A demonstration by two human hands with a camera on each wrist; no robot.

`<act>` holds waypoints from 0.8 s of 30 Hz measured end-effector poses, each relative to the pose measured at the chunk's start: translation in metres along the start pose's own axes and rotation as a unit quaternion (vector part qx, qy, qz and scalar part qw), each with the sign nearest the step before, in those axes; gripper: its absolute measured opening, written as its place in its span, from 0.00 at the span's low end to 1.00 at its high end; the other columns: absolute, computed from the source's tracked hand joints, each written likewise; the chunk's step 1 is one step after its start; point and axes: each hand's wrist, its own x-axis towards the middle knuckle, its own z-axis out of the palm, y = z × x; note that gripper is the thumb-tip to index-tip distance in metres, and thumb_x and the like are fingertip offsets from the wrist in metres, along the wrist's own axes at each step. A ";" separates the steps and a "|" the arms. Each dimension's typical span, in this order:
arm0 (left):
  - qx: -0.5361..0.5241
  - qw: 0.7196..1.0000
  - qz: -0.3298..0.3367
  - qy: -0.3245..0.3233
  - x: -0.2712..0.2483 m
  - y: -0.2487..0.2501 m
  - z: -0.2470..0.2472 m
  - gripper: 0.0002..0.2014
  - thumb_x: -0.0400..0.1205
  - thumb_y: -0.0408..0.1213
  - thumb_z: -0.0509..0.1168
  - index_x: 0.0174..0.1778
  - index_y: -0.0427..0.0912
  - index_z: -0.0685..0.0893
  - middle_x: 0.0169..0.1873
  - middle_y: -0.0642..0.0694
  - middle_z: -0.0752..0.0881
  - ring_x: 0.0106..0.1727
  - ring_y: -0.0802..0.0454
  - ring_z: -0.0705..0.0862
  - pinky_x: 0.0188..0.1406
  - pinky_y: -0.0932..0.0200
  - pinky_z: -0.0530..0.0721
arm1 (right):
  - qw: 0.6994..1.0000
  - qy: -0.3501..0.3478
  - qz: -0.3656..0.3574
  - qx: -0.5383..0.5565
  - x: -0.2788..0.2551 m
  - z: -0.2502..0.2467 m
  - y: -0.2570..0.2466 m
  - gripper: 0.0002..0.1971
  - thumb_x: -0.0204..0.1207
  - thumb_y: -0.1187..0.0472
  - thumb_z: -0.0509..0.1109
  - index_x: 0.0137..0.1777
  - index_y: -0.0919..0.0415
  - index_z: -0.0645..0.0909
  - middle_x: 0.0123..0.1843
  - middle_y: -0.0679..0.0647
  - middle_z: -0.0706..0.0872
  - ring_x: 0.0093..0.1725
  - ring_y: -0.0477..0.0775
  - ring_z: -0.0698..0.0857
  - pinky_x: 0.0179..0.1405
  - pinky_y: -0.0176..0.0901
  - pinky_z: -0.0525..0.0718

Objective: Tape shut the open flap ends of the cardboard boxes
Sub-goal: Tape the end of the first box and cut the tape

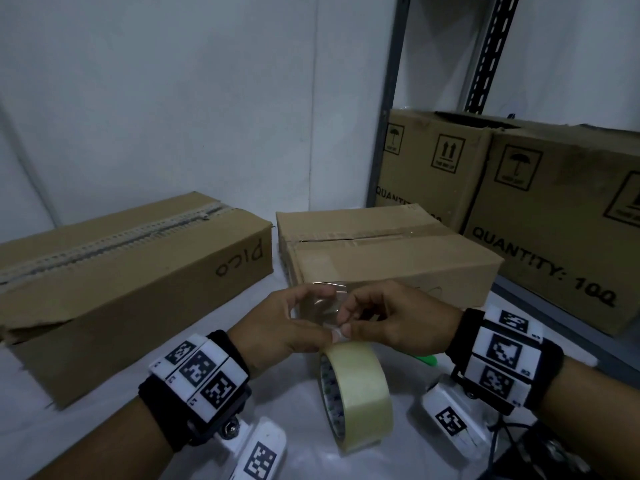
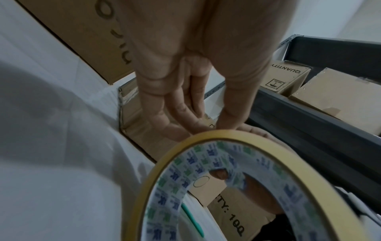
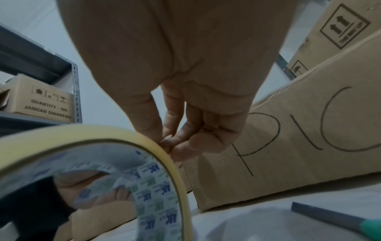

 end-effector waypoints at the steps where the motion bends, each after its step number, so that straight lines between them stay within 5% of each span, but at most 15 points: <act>1: 0.002 1.000 -0.002 -0.001 0.000 0.000 0.000 0.25 0.70 0.19 0.74 0.60 0.44 0.82 0.57 0.33 0.88 0.48 0.45 0.86 0.53 0.46 0.85 | 1.000 0.004 -0.001 -0.003 0.000 0.001 0.000 0.04 0.75 0.59 0.75 0.47 0.57 0.87 0.44 0.53 0.90 0.42 0.46 0.86 0.50 0.48 0.86; 6: 0.010 1.000 0.000 -0.008 -0.001 0.001 -0.001 0.26 0.70 0.20 0.74 0.62 0.43 0.82 0.57 0.29 0.86 0.48 0.44 0.87 0.51 0.47 0.87 | 0.999 0.013 -0.012 0.035 0.000 0.002 0.000 0.06 0.74 0.62 0.76 0.48 0.58 0.83 0.37 0.54 0.85 0.39 0.47 0.83 0.45 0.46 0.83; 12: 0.012 1.000 -0.009 -0.008 -0.001 0.000 -0.002 0.28 0.68 0.26 0.78 0.64 0.44 0.81 0.57 0.29 0.86 0.54 0.39 0.88 0.58 0.42 0.84 | 1.000 0.019 -0.016 -0.010 -0.002 0.003 -0.002 0.03 0.76 0.60 0.74 0.48 0.58 0.87 0.45 0.56 0.90 0.41 0.46 0.86 0.46 0.42 0.84; 16: 0.006 1.000 -0.017 -0.008 -0.001 0.001 -0.001 0.30 0.66 0.27 0.78 0.65 0.44 0.80 0.56 0.28 0.87 0.57 0.33 0.86 0.62 0.36 0.81 | 1.000 0.020 -0.008 -0.016 -0.002 0.003 -0.001 0.04 0.77 0.60 0.73 0.47 0.59 0.89 0.45 0.57 0.91 0.46 0.56 0.87 0.49 0.48 0.86; 20: 0.006 1.000 -0.019 -0.012 -0.002 0.002 0.000 0.32 0.64 0.30 0.79 0.65 0.44 0.79 0.55 0.27 0.87 0.58 0.30 0.85 0.64 0.35 0.81 | 1.000 0.014 -0.009 -0.002 -0.003 0.003 -0.002 0.05 0.77 0.60 0.73 0.47 0.59 0.90 0.45 0.55 0.92 0.43 0.47 0.88 0.46 0.37 0.85; 24: 0.012 1.000 -0.017 -0.012 -0.003 0.004 0.000 0.32 0.63 0.31 0.78 0.64 0.45 0.80 0.55 0.27 0.87 0.50 0.39 0.87 0.59 0.42 0.83 | 1.000 0.014 0.000 0.002 -0.003 0.002 -0.003 0.04 0.76 0.60 0.74 0.48 0.55 0.88 0.43 0.53 0.91 0.40 0.44 0.86 0.45 0.36 0.84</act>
